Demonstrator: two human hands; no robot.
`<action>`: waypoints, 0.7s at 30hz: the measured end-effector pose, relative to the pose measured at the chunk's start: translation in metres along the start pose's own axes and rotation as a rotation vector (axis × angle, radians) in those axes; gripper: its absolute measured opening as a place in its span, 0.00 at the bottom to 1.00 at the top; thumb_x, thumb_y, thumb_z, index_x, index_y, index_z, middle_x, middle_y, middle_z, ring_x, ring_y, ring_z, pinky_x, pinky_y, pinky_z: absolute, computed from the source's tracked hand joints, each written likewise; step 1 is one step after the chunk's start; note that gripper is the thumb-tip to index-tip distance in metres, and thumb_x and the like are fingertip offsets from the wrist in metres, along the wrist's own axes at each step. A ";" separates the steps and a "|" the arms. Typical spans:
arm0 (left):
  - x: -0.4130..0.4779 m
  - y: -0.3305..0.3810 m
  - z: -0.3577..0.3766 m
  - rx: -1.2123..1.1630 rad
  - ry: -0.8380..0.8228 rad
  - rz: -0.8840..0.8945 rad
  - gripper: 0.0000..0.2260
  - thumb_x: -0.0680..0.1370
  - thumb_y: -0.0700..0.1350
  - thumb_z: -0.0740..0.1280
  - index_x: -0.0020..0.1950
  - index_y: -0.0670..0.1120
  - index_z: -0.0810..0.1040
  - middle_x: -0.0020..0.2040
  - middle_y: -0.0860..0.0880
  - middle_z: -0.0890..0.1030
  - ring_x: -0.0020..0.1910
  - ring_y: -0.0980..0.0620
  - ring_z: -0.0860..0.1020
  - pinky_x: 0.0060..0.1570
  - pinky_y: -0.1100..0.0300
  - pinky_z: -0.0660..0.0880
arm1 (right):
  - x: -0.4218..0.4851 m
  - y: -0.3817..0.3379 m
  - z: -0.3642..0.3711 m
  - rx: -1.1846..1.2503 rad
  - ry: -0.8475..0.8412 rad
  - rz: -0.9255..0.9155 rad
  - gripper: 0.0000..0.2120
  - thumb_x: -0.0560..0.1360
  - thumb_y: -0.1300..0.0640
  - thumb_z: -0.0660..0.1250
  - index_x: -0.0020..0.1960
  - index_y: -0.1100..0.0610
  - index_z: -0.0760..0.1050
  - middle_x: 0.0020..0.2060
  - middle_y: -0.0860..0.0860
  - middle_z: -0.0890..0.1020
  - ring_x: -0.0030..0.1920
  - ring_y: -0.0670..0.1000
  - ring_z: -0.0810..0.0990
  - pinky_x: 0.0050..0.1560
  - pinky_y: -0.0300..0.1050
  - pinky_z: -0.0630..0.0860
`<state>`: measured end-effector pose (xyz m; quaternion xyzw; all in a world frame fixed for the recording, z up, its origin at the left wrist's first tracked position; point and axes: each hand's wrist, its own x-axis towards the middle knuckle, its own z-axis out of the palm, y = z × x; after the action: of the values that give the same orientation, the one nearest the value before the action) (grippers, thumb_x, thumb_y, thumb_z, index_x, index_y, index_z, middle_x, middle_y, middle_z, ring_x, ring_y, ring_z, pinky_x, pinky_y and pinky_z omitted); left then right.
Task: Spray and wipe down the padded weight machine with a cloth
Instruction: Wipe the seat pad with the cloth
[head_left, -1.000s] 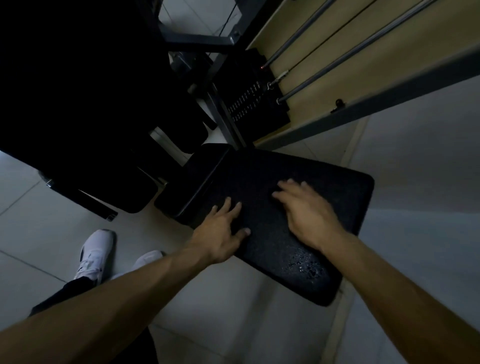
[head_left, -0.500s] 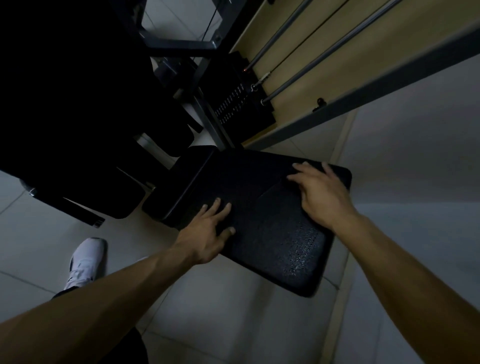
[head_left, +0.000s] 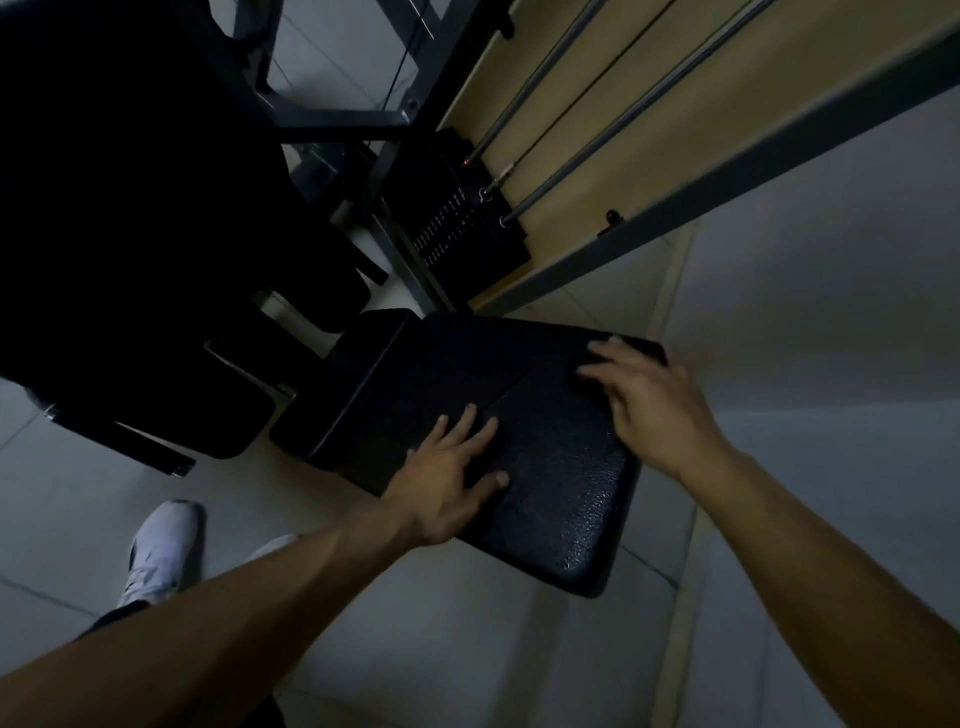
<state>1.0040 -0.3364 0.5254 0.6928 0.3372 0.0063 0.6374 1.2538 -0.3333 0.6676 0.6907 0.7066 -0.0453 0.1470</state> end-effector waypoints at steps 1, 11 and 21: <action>-0.001 -0.002 0.000 -0.003 0.000 0.004 0.32 0.82 0.64 0.59 0.82 0.63 0.47 0.83 0.58 0.40 0.82 0.49 0.39 0.78 0.34 0.50 | 0.007 0.002 0.001 0.010 0.032 0.066 0.21 0.76 0.69 0.68 0.65 0.53 0.82 0.72 0.54 0.77 0.75 0.57 0.73 0.78 0.70 0.54; 0.005 0.026 0.000 -0.045 -0.017 -0.043 0.35 0.80 0.67 0.61 0.83 0.62 0.48 0.83 0.53 0.41 0.82 0.41 0.40 0.79 0.36 0.47 | -0.116 -0.064 0.020 0.144 -0.024 -0.370 0.20 0.76 0.64 0.61 0.62 0.52 0.83 0.68 0.51 0.79 0.74 0.51 0.73 0.79 0.63 0.59; 0.000 0.026 0.002 -0.006 -0.034 -0.041 0.38 0.75 0.72 0.61 0.81 0.67 0.47 0.83 0.58 0.40 0.82 0.47 0.39 0.80 0.43 0.45 | -0.042 -0.016 0.016 0.368 0.270 0.229 0.19 0.80 0.70 0.60 0.64 0.56 0.81 0.71 0.51 0.76 0.78 0.52 0.66 0.77 0.65 0.65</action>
<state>1.0171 -0.3369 0.5480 0.6836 0.3406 -0.0174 0.6452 1.2404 -0.3789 0.6614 0.7811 0.6169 -0.0636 -0.0725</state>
